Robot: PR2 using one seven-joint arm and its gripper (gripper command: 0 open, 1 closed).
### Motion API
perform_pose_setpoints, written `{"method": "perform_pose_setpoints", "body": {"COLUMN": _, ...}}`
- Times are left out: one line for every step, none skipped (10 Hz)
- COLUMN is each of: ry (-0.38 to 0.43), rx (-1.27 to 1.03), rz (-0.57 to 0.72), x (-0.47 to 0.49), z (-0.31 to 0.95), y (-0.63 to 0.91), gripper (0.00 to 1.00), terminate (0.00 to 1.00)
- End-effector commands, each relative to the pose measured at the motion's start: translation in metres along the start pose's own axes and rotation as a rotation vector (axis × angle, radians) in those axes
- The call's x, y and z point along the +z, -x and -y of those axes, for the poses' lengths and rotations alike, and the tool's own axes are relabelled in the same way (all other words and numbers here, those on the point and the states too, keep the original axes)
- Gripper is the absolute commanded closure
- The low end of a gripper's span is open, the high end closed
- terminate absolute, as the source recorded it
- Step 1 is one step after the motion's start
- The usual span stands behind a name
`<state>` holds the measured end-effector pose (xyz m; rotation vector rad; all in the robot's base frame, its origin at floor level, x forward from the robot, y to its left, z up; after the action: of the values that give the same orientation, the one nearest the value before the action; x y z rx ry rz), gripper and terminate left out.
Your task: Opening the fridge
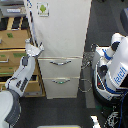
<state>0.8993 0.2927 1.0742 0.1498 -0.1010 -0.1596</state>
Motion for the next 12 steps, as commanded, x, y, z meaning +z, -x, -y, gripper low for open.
{"method": "perform_pose_setpoints", "body": {"ry": 0.082, "rx": -0.024, "rz": -0.018, "x": -0.038, "z": 0.013, "y": -0.022, "gripper": 0.0, "terminate": 0.0}}
{"method": "perform_pose_setpoints", "body": {"ry": 0.099, "rx": -0.031, "rz": -0.017, "x": -0.037, "z": 0.017, "y": -0.026, "gripper": 0.0, "terminate": 0.0}}
{"method": "perform_pose_setpoints", "body": {"ry": 0.108, "rx": -0.032, "rz": -0.02, "x": -0.037, "z": 0.016, "y": -0.026, "gripper": 0.0, "terminate": 0.0}}
{"method": "perform_pose_setpoints", "body": {"ry": 0.115, "rx": -0.025, "rz": -0.024, "x": -0.038, "z": 0.012, "y": -0.028, "gripper": 0.0, "terminate": 0.0}}
{"method": "perform_pose_setpoints", "body": {"ry": 0.123, "rx": -0.016, "rz": -0.025, "x": -0.042, "z": 0.005, "y": -0.032, "gripper": 0.0, "terminate": 0.0}}
{"method": "perform_pose_setpoints", "body": {"ry": 0.129, "rx": -0.023, "rz": -0.023, "x": -0.041, "z": 0.005, "y": -0.033, "gripper": 0.0, "terminate": 0.0}}
{"method": "perform_pose_setpoints", "body": {"ry": 0.159, "rx": -0.028, "rz": -0.021, "x": -0.04, "z": 0.005, "y": -0.034, "gripper": 0.0, "terminate": 0.0}}
{"method": "perform_pose_setpoints", "body": {"ry": 0.191, "rx": -0.026, "rz": -0.028, "x": -0.042, "z": 0.005, "y": -0.035, "gripper": 1.0, "terminate": 0.0}}
{"method": "perform_pose_setpoints", "body": {"ry": 0.201, "rx": -0.025, "rz": -0.022, "x": -0.041, "z": 0.006, "y": -0.033, "gripper": 1.0, "terminate": 0.0}}
{"method": "perform_pose_setpoints", "body": {"ry": 0.204, "rx": -0.024, "rz": -0.025, "x": -0.041, "z": 0.005, "y": -0.033, "gripper": 1.0, "terminate": 0.0}}
{"method": "perform_pose_setpoints", "body": {"ry": 0.207, "rx": -0.02, "rz": -0.024, "x": -0.041, "z": 0.002, "y": -0.032, "gripper": 1.0, "terminate": 0.0}}
{"method": "perform_pose_setpoints", "body": {"ry": 0.207, "rx": -0.018, "rz": -0.027, "x": -0.044, "z": -0.002, "y": -0.029, "gripper": 1.0, "terminate": 0.0}}
